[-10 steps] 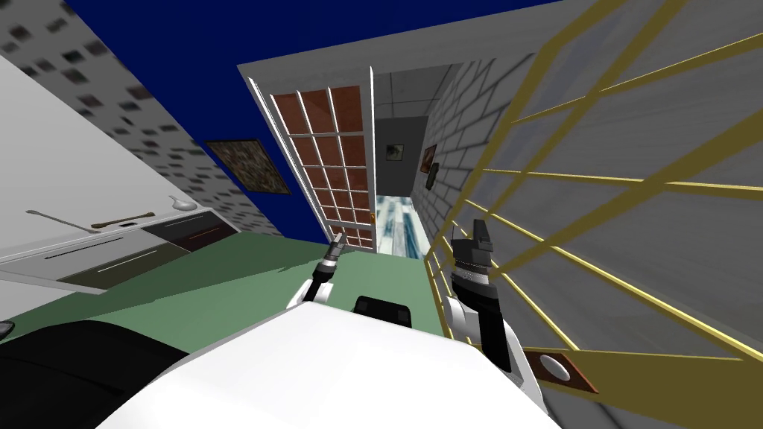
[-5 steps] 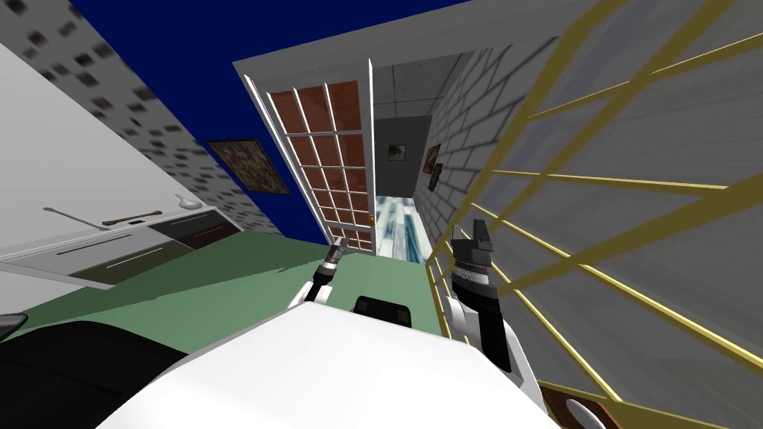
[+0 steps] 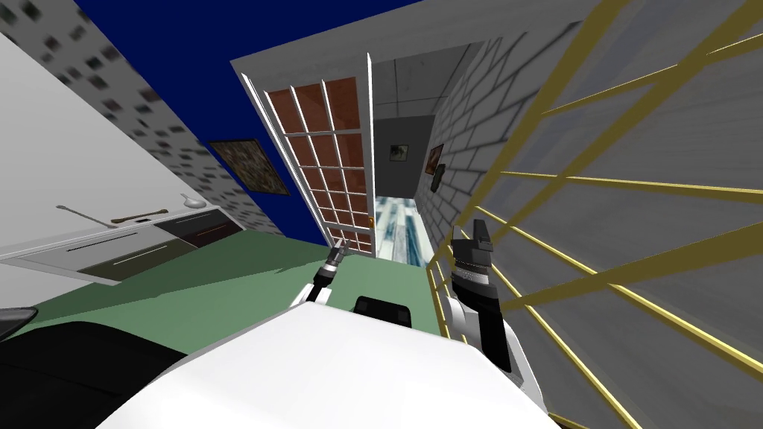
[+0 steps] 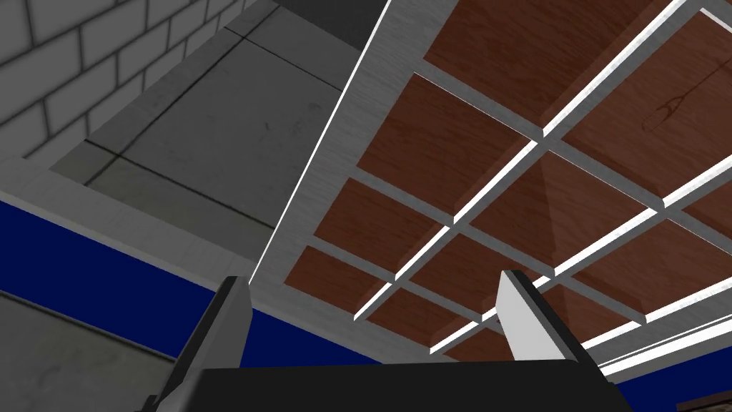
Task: Pull the door open
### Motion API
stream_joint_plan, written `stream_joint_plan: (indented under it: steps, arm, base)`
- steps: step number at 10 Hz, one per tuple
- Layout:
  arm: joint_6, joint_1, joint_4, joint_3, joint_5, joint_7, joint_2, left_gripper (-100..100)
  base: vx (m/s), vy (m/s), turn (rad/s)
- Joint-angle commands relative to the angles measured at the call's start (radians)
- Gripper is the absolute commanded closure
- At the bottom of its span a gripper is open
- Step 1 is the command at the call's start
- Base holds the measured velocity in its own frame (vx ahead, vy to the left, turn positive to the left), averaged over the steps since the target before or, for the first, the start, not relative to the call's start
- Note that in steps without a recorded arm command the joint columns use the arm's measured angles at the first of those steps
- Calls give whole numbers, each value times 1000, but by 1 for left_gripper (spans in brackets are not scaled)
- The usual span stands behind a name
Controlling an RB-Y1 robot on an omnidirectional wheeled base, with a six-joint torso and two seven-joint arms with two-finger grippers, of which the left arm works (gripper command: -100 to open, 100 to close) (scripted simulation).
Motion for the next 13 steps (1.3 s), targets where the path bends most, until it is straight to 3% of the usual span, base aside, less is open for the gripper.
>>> stream_joint_plan:
  steps: [1, 11, 13]
  arm:
    - [-13, -12, 39, 9, -14, -25, 2, -100]
    - [-66, -54, 240, 54, -115, -182, 2, -100]
    - [-82, -67, 301, 68, -146, -230, 1, -100]
  base:
    - [97, -50, 44]
    - [115, -46, 50]
    - [143, -30, 71]
